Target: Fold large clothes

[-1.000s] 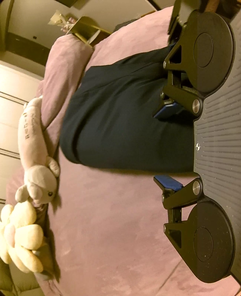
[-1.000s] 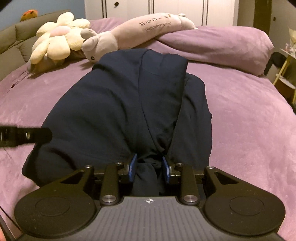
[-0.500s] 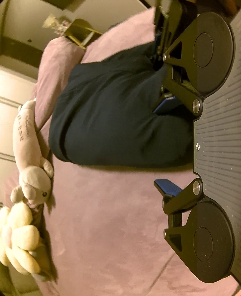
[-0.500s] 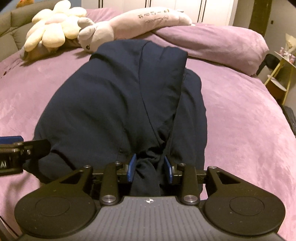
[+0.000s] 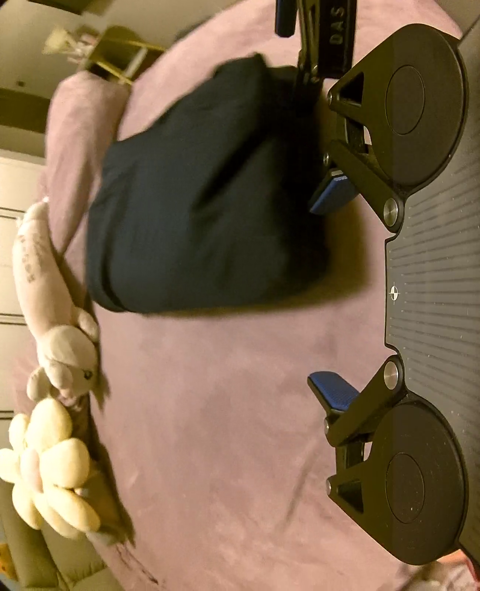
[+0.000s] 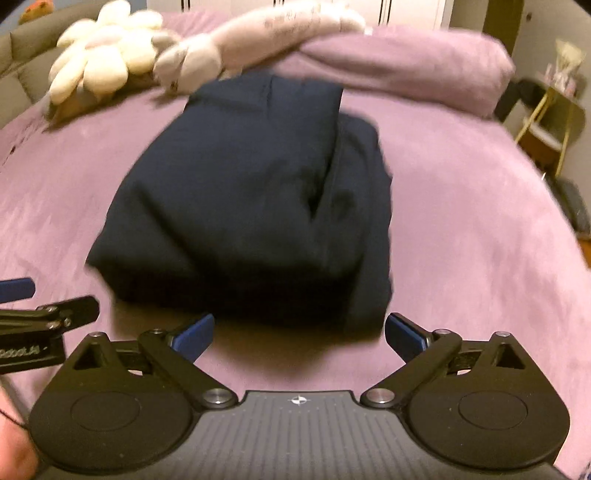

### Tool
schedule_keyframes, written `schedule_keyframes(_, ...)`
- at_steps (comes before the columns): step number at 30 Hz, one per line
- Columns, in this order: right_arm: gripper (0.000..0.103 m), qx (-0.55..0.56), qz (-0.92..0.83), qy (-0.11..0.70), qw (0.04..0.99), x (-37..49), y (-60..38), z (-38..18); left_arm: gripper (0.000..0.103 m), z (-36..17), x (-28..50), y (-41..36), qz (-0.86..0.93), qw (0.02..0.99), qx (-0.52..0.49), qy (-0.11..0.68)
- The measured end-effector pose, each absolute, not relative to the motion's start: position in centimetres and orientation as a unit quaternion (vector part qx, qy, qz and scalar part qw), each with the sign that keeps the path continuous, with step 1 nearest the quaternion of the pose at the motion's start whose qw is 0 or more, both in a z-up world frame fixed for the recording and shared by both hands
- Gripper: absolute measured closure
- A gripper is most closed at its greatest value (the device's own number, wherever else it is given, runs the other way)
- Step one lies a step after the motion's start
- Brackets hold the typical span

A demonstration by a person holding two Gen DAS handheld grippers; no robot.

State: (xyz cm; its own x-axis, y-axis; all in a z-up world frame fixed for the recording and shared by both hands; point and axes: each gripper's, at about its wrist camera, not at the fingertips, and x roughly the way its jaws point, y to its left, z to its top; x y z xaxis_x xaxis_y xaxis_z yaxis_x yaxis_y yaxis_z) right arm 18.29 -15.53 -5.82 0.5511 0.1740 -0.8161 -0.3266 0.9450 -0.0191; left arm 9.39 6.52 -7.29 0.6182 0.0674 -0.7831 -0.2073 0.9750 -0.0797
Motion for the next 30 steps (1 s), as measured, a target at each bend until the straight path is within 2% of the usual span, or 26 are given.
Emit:
schedule_keyframes(6,0.004,-0.08,0.132,0.493,0.856,17.5,-14.9,-5.7,0.007,-7.1,8.3,6.4,0.071,0.877,-0.098,0.464)
schedule_keyframes(11,0.004,-0.073,0.114,0.488,0.862,17.7,-14.7,-3.9,0.002,-5.3,8.4,6.9,0.051,0.882,-0.113,0.455)
schedule_keyframes(15,0.004,-0.059,0.107,0.488,0.864,17.7,-14.9,-2.9,0.002,-4.6,8.6,6.7,0.053,0.887,-0.097,0.449)
schedule_keyframes(21,0.004,-0.044,0.096,0.481,0.87,17.7,-15.5,-2.2,0.002,-4.3,8.4,7.0,0.034,0.886,-0.13,0.445)
schedule_keyframes(30,0.004,-0.038,0.087,0.477,0.874,17.5,-15.7,-1.8,0.002,-4.0,8.4,5.9,0.062,0.888,-0.081,0.449)
